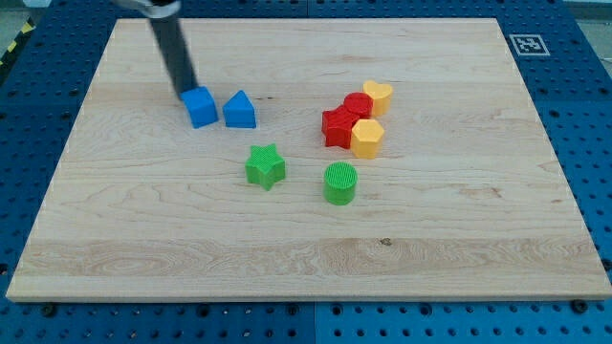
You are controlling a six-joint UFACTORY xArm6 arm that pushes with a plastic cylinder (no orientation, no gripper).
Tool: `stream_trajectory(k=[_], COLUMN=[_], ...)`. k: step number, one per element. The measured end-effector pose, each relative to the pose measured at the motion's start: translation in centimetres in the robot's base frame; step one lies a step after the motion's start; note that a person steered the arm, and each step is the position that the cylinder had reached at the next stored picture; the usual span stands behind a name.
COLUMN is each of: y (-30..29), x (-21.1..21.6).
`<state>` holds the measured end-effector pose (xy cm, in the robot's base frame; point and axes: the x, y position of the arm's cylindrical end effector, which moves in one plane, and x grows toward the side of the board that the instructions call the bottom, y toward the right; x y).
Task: Push the blue triangle into the green star
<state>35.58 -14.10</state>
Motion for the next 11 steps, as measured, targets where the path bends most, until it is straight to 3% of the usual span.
stream_trajectory(k=[3,4,7,9,11], y=[0.2,0.9,12.5,9.8,2.0], x=[-2.4,-0.5,5.4,5.6,5.6])
